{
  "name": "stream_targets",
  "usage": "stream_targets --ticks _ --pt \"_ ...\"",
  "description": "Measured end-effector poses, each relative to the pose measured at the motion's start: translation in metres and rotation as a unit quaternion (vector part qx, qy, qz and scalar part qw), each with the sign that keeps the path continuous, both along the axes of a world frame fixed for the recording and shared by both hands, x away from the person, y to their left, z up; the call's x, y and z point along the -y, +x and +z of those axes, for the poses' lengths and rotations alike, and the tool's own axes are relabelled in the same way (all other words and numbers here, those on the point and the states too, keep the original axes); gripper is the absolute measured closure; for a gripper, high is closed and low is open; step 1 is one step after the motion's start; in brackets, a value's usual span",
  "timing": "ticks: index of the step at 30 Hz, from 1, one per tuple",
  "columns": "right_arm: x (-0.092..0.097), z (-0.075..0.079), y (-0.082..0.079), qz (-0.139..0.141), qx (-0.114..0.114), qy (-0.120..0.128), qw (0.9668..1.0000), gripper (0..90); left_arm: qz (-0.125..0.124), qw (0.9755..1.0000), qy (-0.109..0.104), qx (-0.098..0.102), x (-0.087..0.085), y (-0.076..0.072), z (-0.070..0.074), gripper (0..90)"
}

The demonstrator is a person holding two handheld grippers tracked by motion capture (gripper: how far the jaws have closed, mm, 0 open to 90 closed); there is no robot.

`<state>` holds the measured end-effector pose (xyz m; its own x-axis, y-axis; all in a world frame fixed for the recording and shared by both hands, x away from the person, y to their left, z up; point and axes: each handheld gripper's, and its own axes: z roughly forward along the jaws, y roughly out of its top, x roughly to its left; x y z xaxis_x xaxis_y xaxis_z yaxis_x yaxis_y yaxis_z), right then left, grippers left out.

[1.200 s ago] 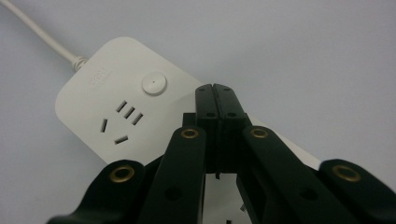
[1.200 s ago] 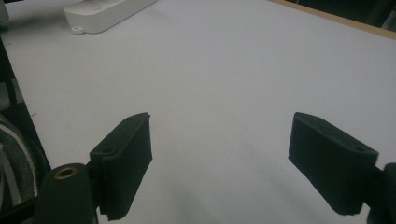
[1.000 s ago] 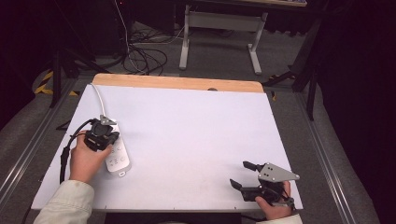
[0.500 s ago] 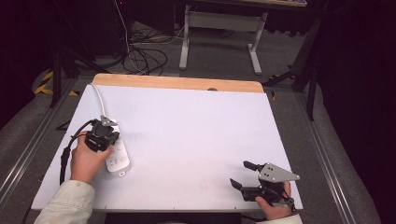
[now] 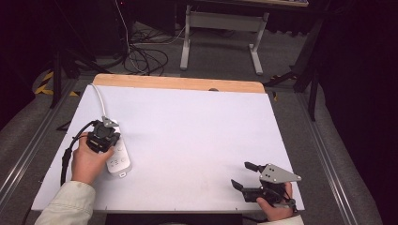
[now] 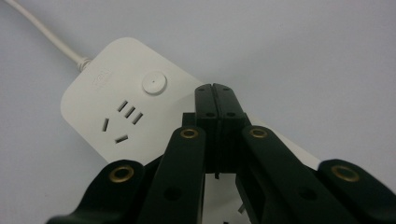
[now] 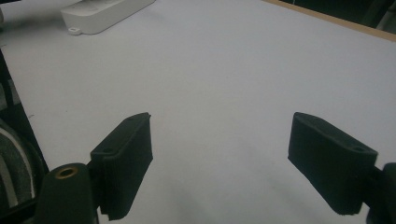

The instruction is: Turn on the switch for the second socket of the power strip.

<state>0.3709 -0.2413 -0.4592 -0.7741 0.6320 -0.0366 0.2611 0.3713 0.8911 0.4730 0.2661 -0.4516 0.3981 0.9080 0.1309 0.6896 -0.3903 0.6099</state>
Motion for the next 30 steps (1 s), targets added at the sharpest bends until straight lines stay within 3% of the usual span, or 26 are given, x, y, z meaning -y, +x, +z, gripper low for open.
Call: stream_targets --ticks 10,12,21,30 --pt "0.0004 -0.0001 0.0001 -0.001 -0.001 0.001 1.0 22.2 -0.002 0.9999 0.01 -0.001 0.0008 0.0002 0.0006 90.0" --pt "0.0005 -0.0001 0.0001 -0.001 -0.001 0.001 1.0 22.2 0.0 1.0 0.0 -0.003 0.0002 0.0005 0.0001 90.0" --pt "0.0003 -0.0003 0.0002 -0.001 -0.002 0.0 1.0 22.2 -0.001 1.0 -0.002 -0.008 -0.0008 0.0014 0.0004 90.0" --pt "0.0009 -0.0006 0.0011 -0.002 -0.002 0.0 1.0 22.2 0.004 0.9998 0.02 0.003 0.0071 -0.0012 0.0012 90.0"
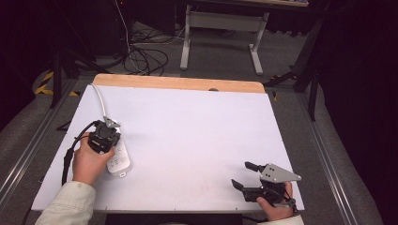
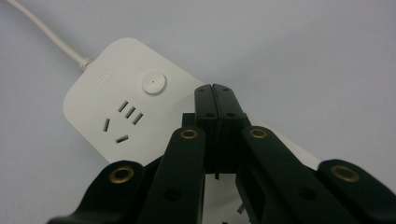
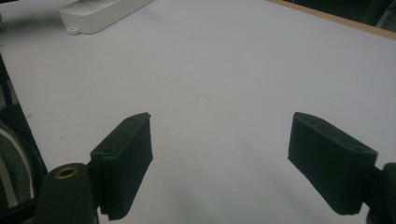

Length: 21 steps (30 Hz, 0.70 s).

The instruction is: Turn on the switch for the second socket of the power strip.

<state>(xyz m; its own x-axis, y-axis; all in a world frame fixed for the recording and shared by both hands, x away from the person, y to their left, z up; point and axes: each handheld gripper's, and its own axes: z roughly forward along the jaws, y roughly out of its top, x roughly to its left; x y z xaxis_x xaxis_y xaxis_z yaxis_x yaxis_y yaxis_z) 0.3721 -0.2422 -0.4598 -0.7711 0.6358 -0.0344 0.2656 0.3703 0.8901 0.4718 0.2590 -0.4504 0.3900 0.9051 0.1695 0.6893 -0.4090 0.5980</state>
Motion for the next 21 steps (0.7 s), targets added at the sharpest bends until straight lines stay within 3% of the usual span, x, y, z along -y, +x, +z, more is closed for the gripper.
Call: stream_targets --ticks 1,2,5,7,13,21 --pt "0.0 0.0 0.0 0.0 0.0 0.001 1.0 22.2 0.0 0.9999 -0.014 -0.003 0.002 0.0 0.0 89.9" --pt "0.0 0.0 0.0 0.0 0.0 0.0 1.0 22.2 -0.005 1.0 -0.008 -0.001 0.002 0.0 0.0 89.8" --pt "0.0 0.0 0.0 0.001 0.001 0.0 1.0 22.2 -0.009 0.9996 -0.025 -0.003 0.003 0.0 0.001 89.6" --pt "0.0 0.0 0.0 0.0 0.001 0.0 1.0 22.2 -0.007 0.9998 -0.021 0.003 0.002 -0.001 0.001 87.7" --pt "0.0 0.0 0.0 0.0 0.0 -0.001 1.0 22.2 -0.007 0.9985 -0.047 0.028 -0.005 -0.008 0.014 85.5" --pt "0.0 0.0 0.0 0.0 0.0 0.001 1.0 22.2 -0.013 0.9962 -0.072 0.046 -0.014 -0.019 0.028 83.4"
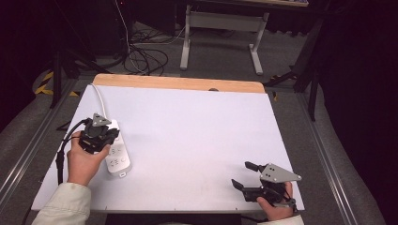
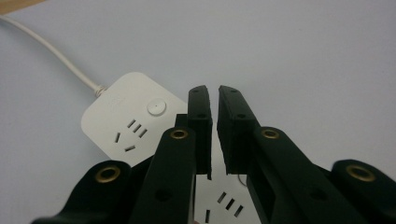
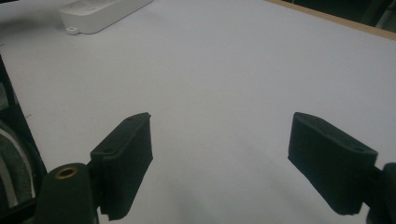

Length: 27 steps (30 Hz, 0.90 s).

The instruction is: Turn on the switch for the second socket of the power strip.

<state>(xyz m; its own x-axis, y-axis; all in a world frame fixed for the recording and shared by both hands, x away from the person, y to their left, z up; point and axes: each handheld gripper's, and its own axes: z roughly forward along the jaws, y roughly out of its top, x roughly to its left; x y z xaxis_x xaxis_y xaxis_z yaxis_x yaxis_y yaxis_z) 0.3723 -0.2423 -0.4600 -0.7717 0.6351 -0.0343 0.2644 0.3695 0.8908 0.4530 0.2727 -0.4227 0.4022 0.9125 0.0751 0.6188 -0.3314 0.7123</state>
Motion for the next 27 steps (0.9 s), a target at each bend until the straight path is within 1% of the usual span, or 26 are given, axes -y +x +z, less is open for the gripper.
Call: stream_targets --ticks 4,5,8,12,13,15,19,21,22,25,27 --pt "0.0 0.0 0.0 0.0 0.0 0.0 1.0 22.2 -0.004 1.0 0.002 0.007 0.0 -0.004 0.007 83.2" --pt "0.0 0.0 0.0 -0.001 -0.001 0.0 1.0 22.2 -0.008 0.9999 0.008 0.012 0.001 -0.005 0.009 83.0" --pt "0.0 0.0 0.0 -0.001 -0.001 0.0 1.0 22.2 -0.014 0.9996 0.014 0.019 0.003 -0.009 0.013 82.7" --pt "0.0 0.0 0.0 0.0 -0.002 -0.002 1.0 22.2 -0.019 0.9994 0.008 0.027 0.003 -0.013 0.018 82.3" --pt "0.0 0.0 0.0 0.0 -0.002 0.0 1.0 22.2 -0.018 0.9994 0.01 0.029 0.003 -0.013 0.019 82.2" --pt "0.0 0.0 0.0 -0.001 -0.001 0.0 1.0 22.2 -0.021 0.9992 0.009 0.033 0.003 -0.015 0.022 81.9" --pt "0.0 0.0 0.0 -0.001 -0.001 0.0 1.0 22.2 -0.026 0.999 0.006 0.036 0.004 -0.018 0.024 79.6" --pt "0.001 0.0 0.001 -0.001 -0.001 0.001 1.0 22.2 -0.031 0.9988 0.003 0.039 0.003 -0.02 0.025 76.6" --pt "0.001 0.0 0.001 -0.001 -0.001 0.001 1.0 22.2 -0.031 0.9985 0.002 0.044 0.003 -0.021 0.025 74.3" --pt "0.001 0.0 0.001 -0.001 -0.002 0.001 1.0 22.2 -0.041 0.9977 -0.01 0.054 0.003 -0.025 0.029 66.1" --pt "0.001 0.0 0.001 -0.001 -0.001 0.001 1.0 22.2 -0.047 0.9973 -0.017 0.054 0.004 -0.028 0.032 60.8"
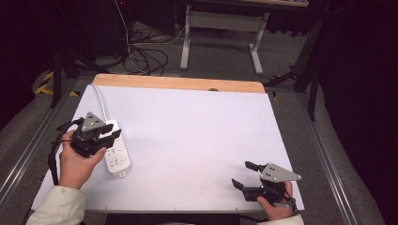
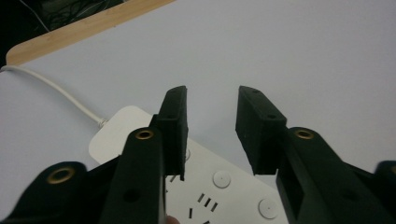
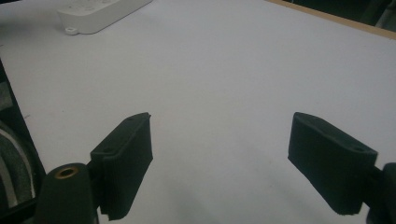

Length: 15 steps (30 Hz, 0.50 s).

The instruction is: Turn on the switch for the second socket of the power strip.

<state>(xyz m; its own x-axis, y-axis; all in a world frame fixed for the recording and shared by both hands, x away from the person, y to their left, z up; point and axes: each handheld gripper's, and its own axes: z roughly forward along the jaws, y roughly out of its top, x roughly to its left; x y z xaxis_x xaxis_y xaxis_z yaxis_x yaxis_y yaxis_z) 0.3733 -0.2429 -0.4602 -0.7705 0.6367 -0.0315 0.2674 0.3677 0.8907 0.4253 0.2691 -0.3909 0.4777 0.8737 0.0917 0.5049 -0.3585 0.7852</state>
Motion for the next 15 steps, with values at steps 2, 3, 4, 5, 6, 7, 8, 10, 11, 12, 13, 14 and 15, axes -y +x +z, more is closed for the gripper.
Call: stream_targets --ticks 2,3,4,5,6,7,8,10,11,12,13,14,15 --pt "0.0 0.0 0.0 0.0 0.0 0.0 1.0 22.2 -0.007 0.9999 -0.011 0.002 0.001 -0.002 0.002 55.5" --pt "0.0 0.0 0.0 0.0 0.001 0.0 1.0 22.2 -0.012 0.9998 -0.017 0.001 0.001 -0.004 0.004 53.6" --pt "0.0 0.0 -0.001 -0.001 0.0 0.001 1.0 22.2 -0.015 0.9997 -0.02 0.003 0.001 -0.005 0.005 52.4" --pt "0.0 0.0 -0.001 -0.001 0.0 0.001 1.0 22.2 -0.021 0.9993 -0.03 0.004 0.002 -0.008 0.007 50.6" --pt "0.0 0.0 -0.001 0.0 0.001 0.0 1.0 22.2 -0.027 0.999 -0.035 0.009 0.002 -0.01 0.009 48.2" --pt "0.0 0.0 -0.001 0.0 0.001 0.0 1.0 22.2 -0.031 0.9986 -0.041 0.01 0.002 -0.012 0.01 46.4" --pt "0.0 0.0 -0.001 0.0 0.001 0.0 1.0 22.2 -0.037 0.9981 -0.048 0.014 0.001 -0.015 0.011 45.3" --pt "0.0 0.0 -0.001 0.0 0.0 0.001 1.0 22.2 -0.05 0.9962 -0.067 0.022 -0.002 -0.02 0.014 42.6" --pt "0.0 0.0 0.0 0.0 0.0 0.001 1.0 22.2 -0.056 0.9951 -0.078 0.025 -0.003 -0.022 0.015 41.5" --pt "0.0 0.0 0.0 0.0 0.0 0.0 1.0 22.2 -0.06 0.9938 -0.089 0.03 -0.004 -0.025 0.016 40.3" --pt "0.0 0.0 0.0 0.0 0.001 0.001 1.0 22.2 -0.063 0.993 -0.094 0.033 -0.004 -0.027 0.017 38.3" --pt "0.0 0.0 -0.001 0.001 0.001 0.0 1.0 22.2 -0.069 0.9921 -0.096 0.042 -0.004 -0.03 0.018 35.7" --pt "0.0 0.0 -0.001 0.0 0.001 0.001 1.0 22.2 -0.073 0.9914 -0.099 0.044 -0.004 -0.032 0.019 33.8"
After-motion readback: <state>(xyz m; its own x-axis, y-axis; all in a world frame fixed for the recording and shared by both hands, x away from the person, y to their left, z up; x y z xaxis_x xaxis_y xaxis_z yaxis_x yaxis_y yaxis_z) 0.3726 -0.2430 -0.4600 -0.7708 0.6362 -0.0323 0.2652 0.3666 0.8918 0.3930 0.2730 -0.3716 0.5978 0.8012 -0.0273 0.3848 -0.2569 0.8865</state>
